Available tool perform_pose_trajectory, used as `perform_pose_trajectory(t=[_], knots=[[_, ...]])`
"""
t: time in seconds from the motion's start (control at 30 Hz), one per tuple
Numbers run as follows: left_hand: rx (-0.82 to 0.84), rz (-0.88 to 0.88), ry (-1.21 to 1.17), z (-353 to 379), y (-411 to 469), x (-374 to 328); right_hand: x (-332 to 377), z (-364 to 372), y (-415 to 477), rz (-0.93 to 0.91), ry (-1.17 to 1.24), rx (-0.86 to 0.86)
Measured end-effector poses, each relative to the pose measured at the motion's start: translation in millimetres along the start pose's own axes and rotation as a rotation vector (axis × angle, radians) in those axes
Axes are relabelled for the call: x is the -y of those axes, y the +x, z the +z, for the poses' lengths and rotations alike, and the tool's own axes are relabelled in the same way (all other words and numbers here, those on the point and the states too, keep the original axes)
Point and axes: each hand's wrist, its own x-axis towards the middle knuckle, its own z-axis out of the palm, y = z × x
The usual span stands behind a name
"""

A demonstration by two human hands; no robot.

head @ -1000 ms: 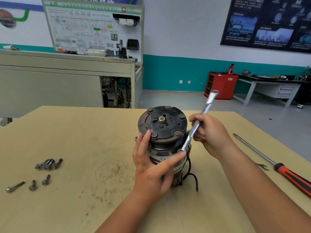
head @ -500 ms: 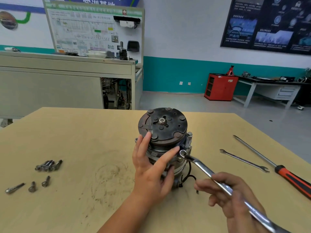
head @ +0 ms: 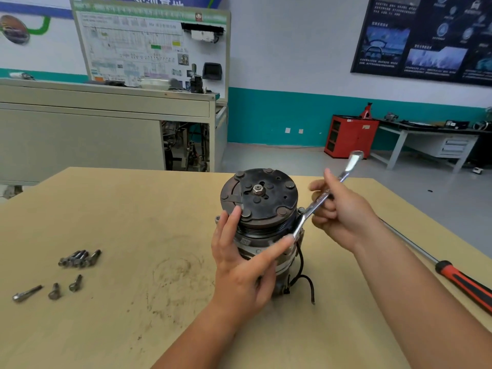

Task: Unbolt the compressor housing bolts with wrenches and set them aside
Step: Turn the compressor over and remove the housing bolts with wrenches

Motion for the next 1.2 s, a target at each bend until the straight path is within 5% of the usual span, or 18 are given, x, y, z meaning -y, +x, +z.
perform_pose_trajectory(t=[0.17, 0.67, 0.8, 0.87, 1.03, 1.1, 1.2], knots=[[-0.019, -0.038, -0.035, -0.4, 0.9, -0.7, 10.3, -26.3, -53.1, -0.205, 0.340, -0.153], [0.013, -0.033, 0.004, -1.6, 1.0, -0.9, -57.8, 19.2, -139.7, -0.601, -0.443, -0.279], [-0.003, -0.015, -0.008, -0.6, 0.0, -1.2, -36.0, 9.1, -110.6, -0.571, -0.254, -0.271], [-0.001, -0.011, -0.019, -0.6, 0.7, -1.2, -20.0, -3.5, -75.7, -0.417, -0.214, -0.285], [-0.009, 0.011, -0.009, -1.0, 1.5, -0.5, -8.6, -20.0, -19.1, 0.073, 0.110, 0.027], [-0.020, -0.011, -0.030, -1.5, 1.2, -0.7, 0.2, -18.0, -28.2, 0.072, 0.313, 0.006], [-0.017, -0.040, -0.040, -0.9, 0.8, -2.2, -6.5, -30.7, -68.8, -0.169, 0.260, -0.090]])
